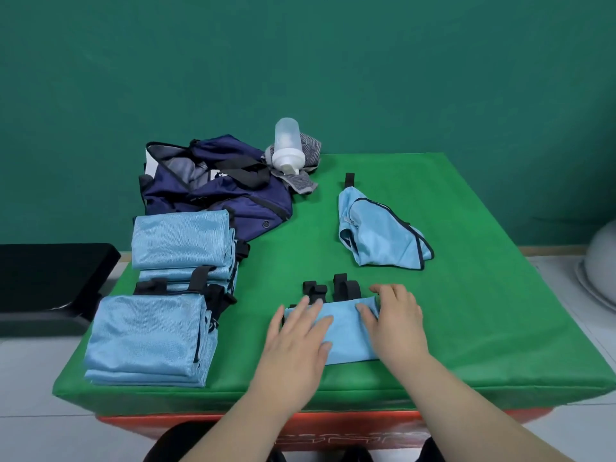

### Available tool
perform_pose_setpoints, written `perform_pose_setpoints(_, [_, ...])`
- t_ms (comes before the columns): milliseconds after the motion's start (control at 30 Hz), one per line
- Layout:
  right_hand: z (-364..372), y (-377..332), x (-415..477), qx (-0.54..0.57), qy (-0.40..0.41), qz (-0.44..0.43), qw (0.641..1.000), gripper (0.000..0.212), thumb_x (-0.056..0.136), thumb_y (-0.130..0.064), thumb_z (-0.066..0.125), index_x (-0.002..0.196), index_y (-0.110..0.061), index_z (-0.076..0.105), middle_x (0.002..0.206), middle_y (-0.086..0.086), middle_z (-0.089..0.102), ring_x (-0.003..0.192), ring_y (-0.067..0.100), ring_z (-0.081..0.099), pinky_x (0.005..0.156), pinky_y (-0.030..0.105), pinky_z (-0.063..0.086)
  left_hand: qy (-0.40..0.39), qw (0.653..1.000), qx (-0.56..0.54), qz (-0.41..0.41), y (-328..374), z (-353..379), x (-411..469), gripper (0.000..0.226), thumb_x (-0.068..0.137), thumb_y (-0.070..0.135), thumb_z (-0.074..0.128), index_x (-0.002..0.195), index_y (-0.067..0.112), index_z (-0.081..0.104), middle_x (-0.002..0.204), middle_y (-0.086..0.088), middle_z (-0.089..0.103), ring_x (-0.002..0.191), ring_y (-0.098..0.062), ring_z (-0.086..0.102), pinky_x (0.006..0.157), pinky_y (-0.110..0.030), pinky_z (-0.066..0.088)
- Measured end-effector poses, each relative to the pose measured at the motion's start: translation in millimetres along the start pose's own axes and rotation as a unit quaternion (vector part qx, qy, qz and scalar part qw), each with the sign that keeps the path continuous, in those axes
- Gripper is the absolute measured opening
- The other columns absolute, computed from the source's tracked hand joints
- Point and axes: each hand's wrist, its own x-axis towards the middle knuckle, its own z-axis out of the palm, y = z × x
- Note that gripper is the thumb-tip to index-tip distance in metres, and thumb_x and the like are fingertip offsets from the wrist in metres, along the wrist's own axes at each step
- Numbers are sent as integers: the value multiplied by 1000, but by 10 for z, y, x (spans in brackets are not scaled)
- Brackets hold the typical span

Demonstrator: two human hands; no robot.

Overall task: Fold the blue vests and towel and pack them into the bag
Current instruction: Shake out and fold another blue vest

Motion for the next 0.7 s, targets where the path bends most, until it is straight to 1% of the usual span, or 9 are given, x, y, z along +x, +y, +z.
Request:
perform_pose_setpoints(100, [3, -43, -151, -10, 3, -138, 990, 36, 93, -38, 55, 122, -18, 64, 131, 4, 56, 129, 29, 48, 105, 48, 35, -85, 996, 33, -9, -59, 94, 47, 46, 99, 43, 32, 139, 28, 51, 157, 6, 37, 146, -18, 34, 116, -52, 28])
perform_pose_setpoints(200, [51, 16, -314, -101, -144, -238, 955, 56, 102, -52, 25, 147, -25, 43, 161, -3, 30, 153, 21, 12, 120, 52, 5, -132, 991, 31, -19, -159, 169, 30, 50, 104, 47, 20, 144, 29, 45, 158, 8, 36, 148, -14, 26, 113, -55, 34])
perform_pose_setpoints(233, [27, 51, -322, -110, -185, -223, 951, 62, 102, -57, 14, 155, -28, 30, 166, -5, 14, 154, 18, -2, 121, 51, -4, -151, 988, 28, -17, -182, 169, 20, 54, 105, 50, 12, 147, 31, 41, 160, 9, 30, 149, -14, 22, 116, -55, 28])
perform_pose_setpoints(300, [-49, 112, -288, -108, -235, -165, 952, 73, 94, -64, -2, 159, -33, 6, 166, -8, -12, 151, 15, -21, 120, 49, -14, -161, 987, 18, -19, -229, 171, 5, 63, 98, 56, -1, 155, 37, 19, 164, 14, 1, 153, -14, -4, 121, -51, 0])
perform_pose_setpoints(367, [-150, 132, -234, -106, -256, -125, 953, 76, 89, -67, -4, 159, -35, -3, 164, -7, -21, 149, 16, -28, 121, 47, -13, -147, 988, 11, -40, -228, 92, -4, 66, 94, 59, -3, 156, 39, 2, 161, 12, -20, 149, -14, -24, 119, -49, -15])
perform_pose_setpoints(433, [-212, 112, -205, -87, -250, -105, 959, 77, 87, -70, -3, 158, -40, -2, 163, -4, -25, 148, 18, -31, 122, 46, -12, -139, 989, 22, -51, -206, 57, -11, 68, 91, 61, -6, 156, 40, -2, 160, 6, -27, 146, -16, -31, 118, -48, -18])
perform_pose_setpoints(567, [-154, 60, -233, -96, -262, -145, 949, 64, 93, -69, 5, 154, -51, 2, 161, -3, -28, 147, 19, -32, 121, 45, -14, -113, 992, 18, -47, -163, 74, 13, 64, 97, 63, 0, 155, 43, 17, 165, -2, -11, 153, -23, -9, 119, -47, -10])
perform_pose_setpoints(633, [-134, 94, -225, -60, -265, -101, 957, 56, 98, -64, 14, 153, -55, 7, 164, 0, -22, 149, 19, -27, 122, 40, -13, -149, 984, 8, -94, -202, 73, 21, 66, 91, 66, -3, 154, 48, 4, 165, -3, -15, 152, -22, -14, 120, -47, -12])
perform_pose_setpoints(700, [-142, 115, -185, -15, -263, -62, 963, 51, 100, -60, 19, 151, -55, 17, 167, 3, -10, 152, 16, -19, 122, 34, -11, -170, 980, 10, -107, -282, 45, 36, 73, 84, 72, -10, 153, 50, -3, 166, -3, -5, 152, -21, -8, 121, -47, -10])
